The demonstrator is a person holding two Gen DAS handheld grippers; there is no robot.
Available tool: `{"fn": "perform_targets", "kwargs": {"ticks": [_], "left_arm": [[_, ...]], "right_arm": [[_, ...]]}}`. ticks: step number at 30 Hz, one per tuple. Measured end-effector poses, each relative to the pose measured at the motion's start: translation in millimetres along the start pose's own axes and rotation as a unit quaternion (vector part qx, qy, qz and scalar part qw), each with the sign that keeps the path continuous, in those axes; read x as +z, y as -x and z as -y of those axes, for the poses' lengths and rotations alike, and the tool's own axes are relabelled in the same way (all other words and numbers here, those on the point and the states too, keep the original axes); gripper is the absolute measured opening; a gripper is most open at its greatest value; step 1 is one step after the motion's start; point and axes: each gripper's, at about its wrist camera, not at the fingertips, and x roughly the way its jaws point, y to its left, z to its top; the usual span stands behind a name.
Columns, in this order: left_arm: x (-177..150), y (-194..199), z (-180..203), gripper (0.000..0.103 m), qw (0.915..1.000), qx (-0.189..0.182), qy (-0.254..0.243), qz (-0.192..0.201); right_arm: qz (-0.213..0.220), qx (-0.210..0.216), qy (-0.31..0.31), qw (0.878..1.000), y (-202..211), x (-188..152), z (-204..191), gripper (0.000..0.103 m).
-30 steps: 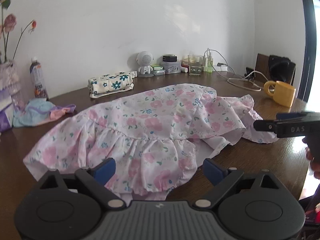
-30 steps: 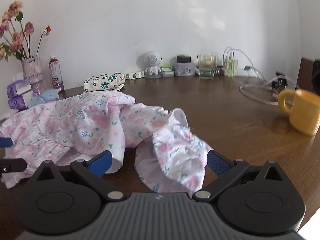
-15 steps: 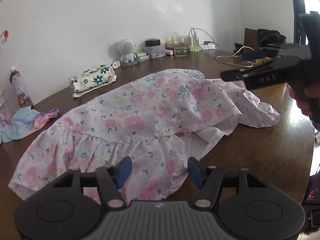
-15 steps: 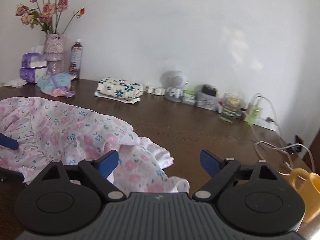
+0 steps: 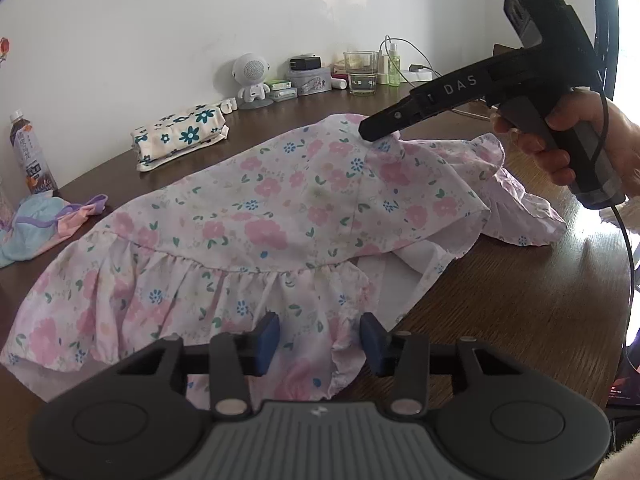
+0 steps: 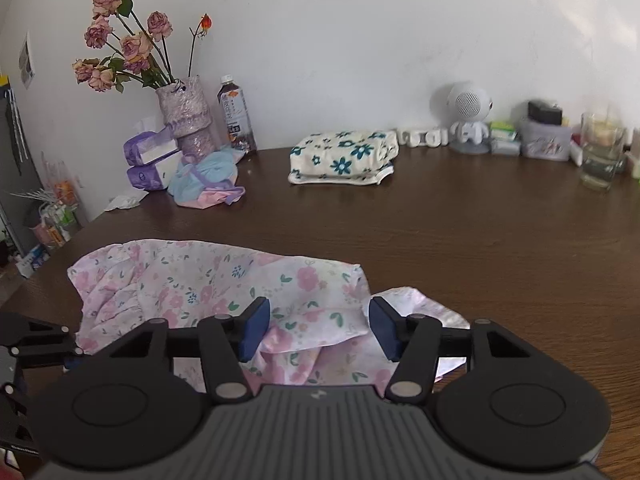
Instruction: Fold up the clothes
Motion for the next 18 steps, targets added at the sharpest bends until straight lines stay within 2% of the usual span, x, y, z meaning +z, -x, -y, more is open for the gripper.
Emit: {"fn": "perform_targets", "kwargs": {"ticks": [2, 6, 8, 11, 13, 18], "left_arm": [[1, -1, -2, 0.041, 1.0000, -0.003, 0.005, -0.003], [3, -1, -5, 0.027, 0.9999, -0.005, 0.011, -0.005], [3, 0, -7, 0.022, 0.9999, -0.003, 0.014, -0.005], [2, 1, -13, 0.013, 0.9996, -0.011, 0.024, -0.005], [1, 3, -16, 0.006, 0.9995, -0.013, 0.028, -0.001], [-2, 14, -21, 0.004, 0.9993, -0.016, 0.027, 0.018]], "right_arm": [[-0.004, 0.001, -0.007, 1.000, -4, -1, 2, 0.053], [0.006, 0.007, -0.021, 1.000, 1, -3, 5, 0.022], [0.012, 0.009, -0.024, 1.000, 6, -3, 5, 0.020], [0.020, 0.013, -0.018, 1.000, 12, -1, -1, 0.010], [0.026, 0.013, -0.012, 1.000, 17, 1, -6, 0.007], [0.049, 0.017, -0.001, 0.999, 27, 12, -21, 0.005]]}}
